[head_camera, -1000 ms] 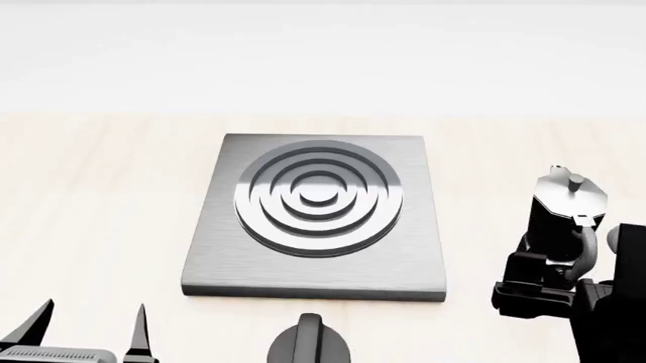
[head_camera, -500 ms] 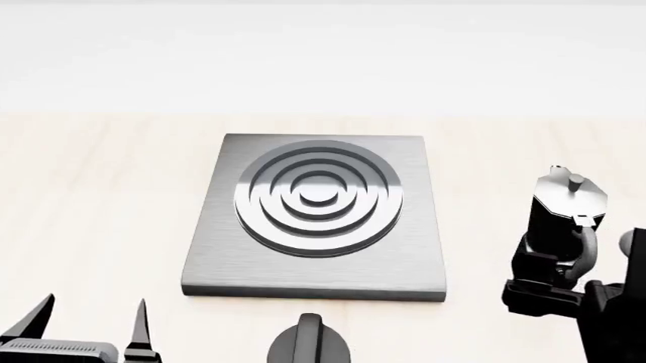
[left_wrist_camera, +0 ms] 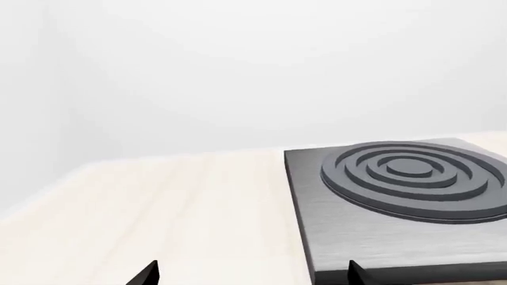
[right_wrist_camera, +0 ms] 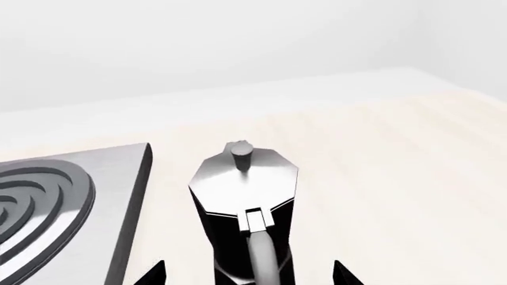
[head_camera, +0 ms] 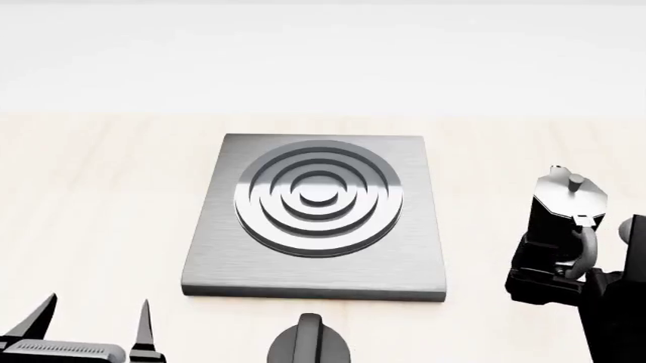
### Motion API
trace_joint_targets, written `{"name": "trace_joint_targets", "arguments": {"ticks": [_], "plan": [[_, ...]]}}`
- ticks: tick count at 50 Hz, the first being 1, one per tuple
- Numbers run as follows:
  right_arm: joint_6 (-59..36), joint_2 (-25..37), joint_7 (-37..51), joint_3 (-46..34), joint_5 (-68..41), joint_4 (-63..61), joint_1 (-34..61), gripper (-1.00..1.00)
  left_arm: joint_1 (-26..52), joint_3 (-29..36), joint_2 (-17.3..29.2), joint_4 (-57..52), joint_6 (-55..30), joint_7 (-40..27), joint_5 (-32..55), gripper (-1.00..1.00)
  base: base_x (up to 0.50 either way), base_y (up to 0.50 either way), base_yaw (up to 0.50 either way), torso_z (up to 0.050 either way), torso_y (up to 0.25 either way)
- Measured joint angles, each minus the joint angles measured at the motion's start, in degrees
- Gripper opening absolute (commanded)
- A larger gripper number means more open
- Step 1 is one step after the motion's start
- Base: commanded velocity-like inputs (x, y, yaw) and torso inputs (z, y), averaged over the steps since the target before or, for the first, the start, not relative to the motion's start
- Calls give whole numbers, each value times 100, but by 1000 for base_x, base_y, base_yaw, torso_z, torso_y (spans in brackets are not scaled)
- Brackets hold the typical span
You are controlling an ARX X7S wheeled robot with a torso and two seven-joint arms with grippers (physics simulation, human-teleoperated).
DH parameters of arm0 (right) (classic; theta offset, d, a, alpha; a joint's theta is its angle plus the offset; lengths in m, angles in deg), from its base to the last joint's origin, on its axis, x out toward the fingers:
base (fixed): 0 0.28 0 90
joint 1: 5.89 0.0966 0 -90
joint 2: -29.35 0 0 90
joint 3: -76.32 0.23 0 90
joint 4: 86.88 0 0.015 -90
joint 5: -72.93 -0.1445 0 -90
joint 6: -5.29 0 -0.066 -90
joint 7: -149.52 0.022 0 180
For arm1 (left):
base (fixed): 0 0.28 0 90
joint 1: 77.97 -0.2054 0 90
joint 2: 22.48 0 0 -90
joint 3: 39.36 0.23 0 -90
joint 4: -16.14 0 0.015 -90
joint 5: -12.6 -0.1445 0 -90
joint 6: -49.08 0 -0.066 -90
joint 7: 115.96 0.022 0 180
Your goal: Put the moka pot on the stove.
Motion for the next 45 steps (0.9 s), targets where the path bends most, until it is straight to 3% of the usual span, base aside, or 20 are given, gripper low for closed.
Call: {"name": "trace_joint_targets", "arguments": {"ticks": [45], "plan": [[1133,-2,-260,-66,72,1794,458,100,35,165,106,-161,-121,-210,-43,100,0,0,0,0,0]]}}
